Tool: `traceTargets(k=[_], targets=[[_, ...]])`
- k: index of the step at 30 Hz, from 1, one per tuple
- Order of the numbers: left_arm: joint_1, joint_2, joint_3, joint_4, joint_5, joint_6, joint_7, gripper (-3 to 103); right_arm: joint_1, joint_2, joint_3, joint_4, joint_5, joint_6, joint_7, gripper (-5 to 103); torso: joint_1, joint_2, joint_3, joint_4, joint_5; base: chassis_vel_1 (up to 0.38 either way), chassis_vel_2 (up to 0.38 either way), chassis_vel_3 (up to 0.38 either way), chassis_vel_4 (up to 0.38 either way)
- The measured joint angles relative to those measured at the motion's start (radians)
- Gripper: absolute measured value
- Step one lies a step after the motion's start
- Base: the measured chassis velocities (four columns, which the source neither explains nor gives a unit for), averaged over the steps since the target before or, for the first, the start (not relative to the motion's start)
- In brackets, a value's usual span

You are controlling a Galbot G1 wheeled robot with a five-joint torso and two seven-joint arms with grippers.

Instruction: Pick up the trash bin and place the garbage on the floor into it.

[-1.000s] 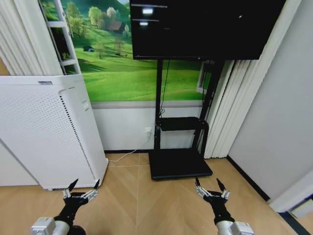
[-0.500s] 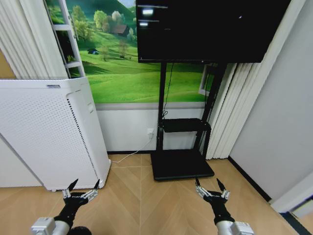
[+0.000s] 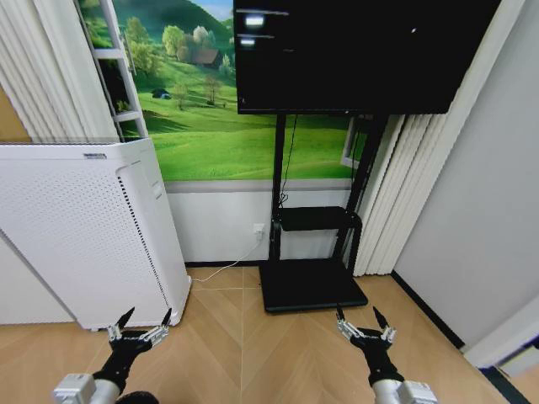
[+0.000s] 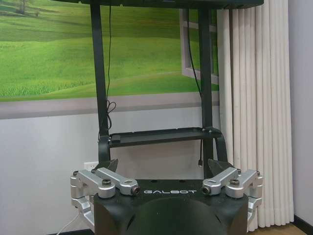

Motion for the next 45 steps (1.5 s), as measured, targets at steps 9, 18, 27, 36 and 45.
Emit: traceTargets(k=[9,18,27,36,45], targets=[[0.0,0.0,0.0,0.0,0.0,0.0,0.0,100,0.0,0.0,0.0,0.0,0.0,0.0,0.0,100,0.015,0.038,0.024,0.0,0.0,0.0,0.0,0.0,0.0],[0.0,0.0,0.0,0.0,0.0,0.0,0.0,100,0.0,0.0,0.0,0.0,0.0,0.0,0.0,100,0.028,0.073,0.046,0.0,0.0,0.079,0.078,-0.082,-0.08],[0.0,0.0,0.0,0.0,0.0,0.0,0.0,100,0.0,0.0,0.0,0.0,0.0,0.0,0.0,100,0.037,0.099,0.061,-0.0003,0.0,0.124,0.119,-0.126,-0.113],[0.0,0.0,0.0,0.0,0.0,0.0,0.0,100,0.0,0.0,0.0,0.0,0.0,0.0,0.0,100,0.053,0.137,0.084,-0.0001,0.0004,-0.035,-0.022,0.034,0.023],[0.0,0.0,0.0,0.0,0.0,0.0,0.0,100,0.0,0.0,0.0,0.0,0.0,0.0,0.0,100,0.066,0.169,0.102,0.0,-0.0001,0.0,0.0,0.0,0.0]])
